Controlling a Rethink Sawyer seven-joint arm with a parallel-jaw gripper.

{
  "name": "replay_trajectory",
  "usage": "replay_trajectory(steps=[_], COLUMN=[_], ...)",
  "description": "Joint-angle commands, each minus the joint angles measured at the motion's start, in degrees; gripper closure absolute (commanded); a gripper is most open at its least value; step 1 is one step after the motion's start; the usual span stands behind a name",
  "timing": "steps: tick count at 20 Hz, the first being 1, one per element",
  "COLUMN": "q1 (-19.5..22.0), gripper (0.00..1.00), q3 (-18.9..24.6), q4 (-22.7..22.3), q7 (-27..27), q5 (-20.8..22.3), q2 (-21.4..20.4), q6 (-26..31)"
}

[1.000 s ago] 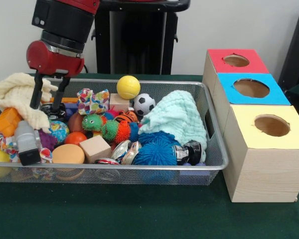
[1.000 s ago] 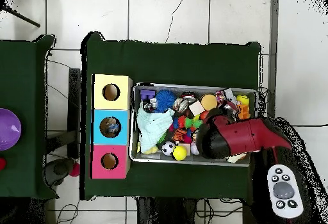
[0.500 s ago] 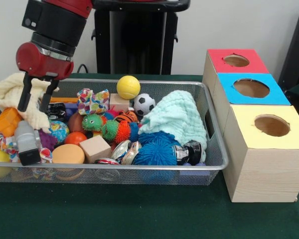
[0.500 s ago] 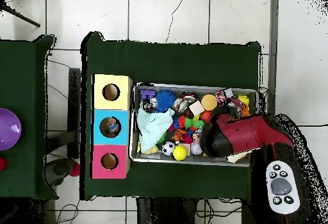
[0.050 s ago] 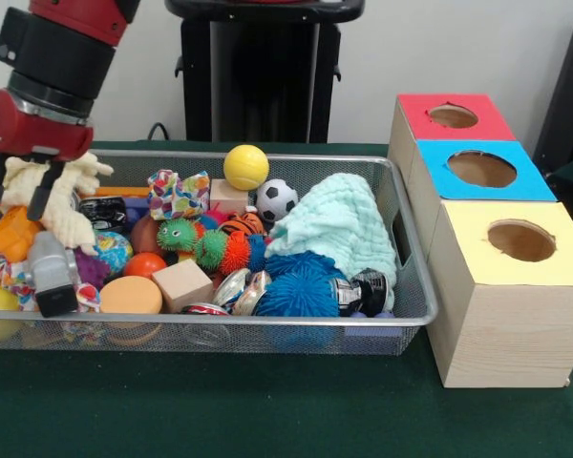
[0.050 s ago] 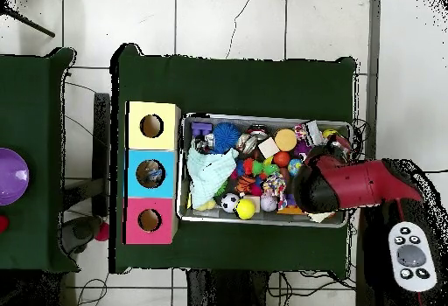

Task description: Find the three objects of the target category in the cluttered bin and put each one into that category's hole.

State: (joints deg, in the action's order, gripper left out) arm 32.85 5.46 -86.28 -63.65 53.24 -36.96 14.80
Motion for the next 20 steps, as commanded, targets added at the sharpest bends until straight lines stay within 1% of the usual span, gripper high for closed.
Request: replay_trajectory(steps=[1, 6, 7, 9, 10, 11, 13, 14, 15, 16, 17, 19, 20], q1=[4.45, 7.09, 8.36, 11.45, 11.94, 13.23, 15.74, 16.17, 16.96, 16.92, 17.76, 18.68, 18.68], gripper=[0.0, 0.0, 0.0, 0.0, 0.0, 0.0, 0.0, 0.0, 0.0, 0.0, 0.0, 0.0, 0.0], q3=[7.47, 10.49, 11.53, 13.47, 13.15, 13.84, 16.24, 16.4, 16.67, 16.31, 16.74, 17.31, 17.21], q4=[1.73, 2.06, 1.4, -0.8, -1.38, -2.73, -5.21, -5.9, -6.98, -7.24, -8.05, -9.16, -9.37], q7=[6.53, 8.9, 8.1, 3.41, 1.53, 0.47, -1.74, -3.24, -5.78, -6.16, -6.76, -7.18, -6.81], q5=[2.19, 1.8, 0.28, -5.26, -7.46, -11.41, -16.68, -18.54, -21.76, -22.91, -25.41, -28.66, -29.53], q2=[3.0, 3.46, 3.35, 3.67, 4.25, 5.32, 5.79, 5.78, 5.96, 6.01, 6.51, 7.27, 7.37], q6=[1.81, 3.64, 4.15, 5.74, 7.85, 11.93, 13.72, 13.89, 14.65, 15.24, 16.63, 18.05, 18.6])
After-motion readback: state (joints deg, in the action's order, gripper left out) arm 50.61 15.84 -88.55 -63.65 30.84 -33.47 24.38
